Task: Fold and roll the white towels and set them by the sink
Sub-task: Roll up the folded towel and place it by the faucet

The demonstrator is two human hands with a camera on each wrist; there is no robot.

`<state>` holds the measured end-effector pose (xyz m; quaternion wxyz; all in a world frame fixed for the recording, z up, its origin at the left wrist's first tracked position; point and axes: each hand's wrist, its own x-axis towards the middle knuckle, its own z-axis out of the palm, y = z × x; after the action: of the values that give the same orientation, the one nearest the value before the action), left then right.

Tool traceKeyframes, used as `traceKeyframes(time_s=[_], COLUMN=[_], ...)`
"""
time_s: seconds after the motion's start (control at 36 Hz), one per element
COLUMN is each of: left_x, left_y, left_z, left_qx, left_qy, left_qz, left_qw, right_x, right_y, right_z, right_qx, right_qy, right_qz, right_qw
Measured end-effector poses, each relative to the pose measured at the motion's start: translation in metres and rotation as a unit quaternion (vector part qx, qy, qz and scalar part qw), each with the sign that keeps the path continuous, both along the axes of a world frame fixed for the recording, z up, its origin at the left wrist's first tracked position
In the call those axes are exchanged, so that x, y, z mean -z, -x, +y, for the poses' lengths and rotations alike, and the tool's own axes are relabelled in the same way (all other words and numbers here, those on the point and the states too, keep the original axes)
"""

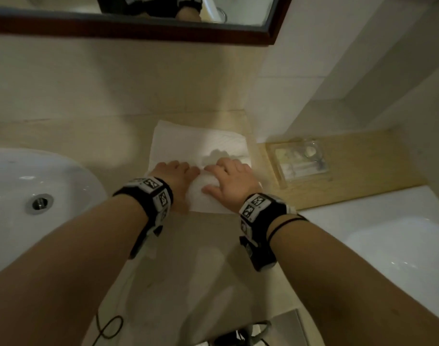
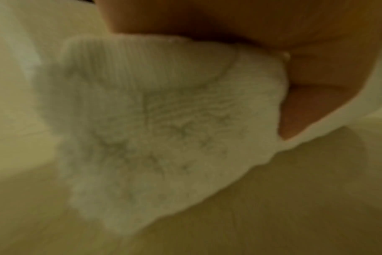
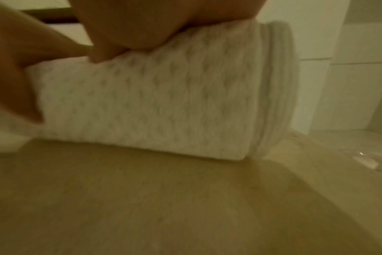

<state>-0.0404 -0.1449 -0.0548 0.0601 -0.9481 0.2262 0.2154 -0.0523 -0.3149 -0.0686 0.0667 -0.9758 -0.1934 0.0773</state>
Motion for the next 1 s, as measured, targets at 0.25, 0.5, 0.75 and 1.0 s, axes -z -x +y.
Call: traceKeyframes(time_s=[0.25, 0.5, 0.75, 1.0], left_x=[-0.009, -0.003, 0.002, -0.006], left_y=[-0.029, -0.019, -0.005, -0.052], left_z=[-0.008, 0.009, 0.024, 0.007], left_qx=[-0.121, -0.146, -0.017, -0.007], left_qy=[0.037, 0.131, -0.044, -0.060], left_qz=[0.209, 0.127, -0.058, -0.023], left_qw=[0.970, 0.972, 0.997, 0.998], right_x=[0.010, -0.008, 0.000, 0.007], right_y=[0.015, -0.019, -0.056, -0.053], right_z=[-0.003, -0.005, -0.001, 0.002], right_qx=[-0.077, -0.106, -0.025, -0.009], right_qy=[-0.027, 0.011, 0.007, -0.005], right_qz=[-0.056, 0.055, 0.086, -0.038], right_qw=[0.995, 0.993, 0.996, 0.999])
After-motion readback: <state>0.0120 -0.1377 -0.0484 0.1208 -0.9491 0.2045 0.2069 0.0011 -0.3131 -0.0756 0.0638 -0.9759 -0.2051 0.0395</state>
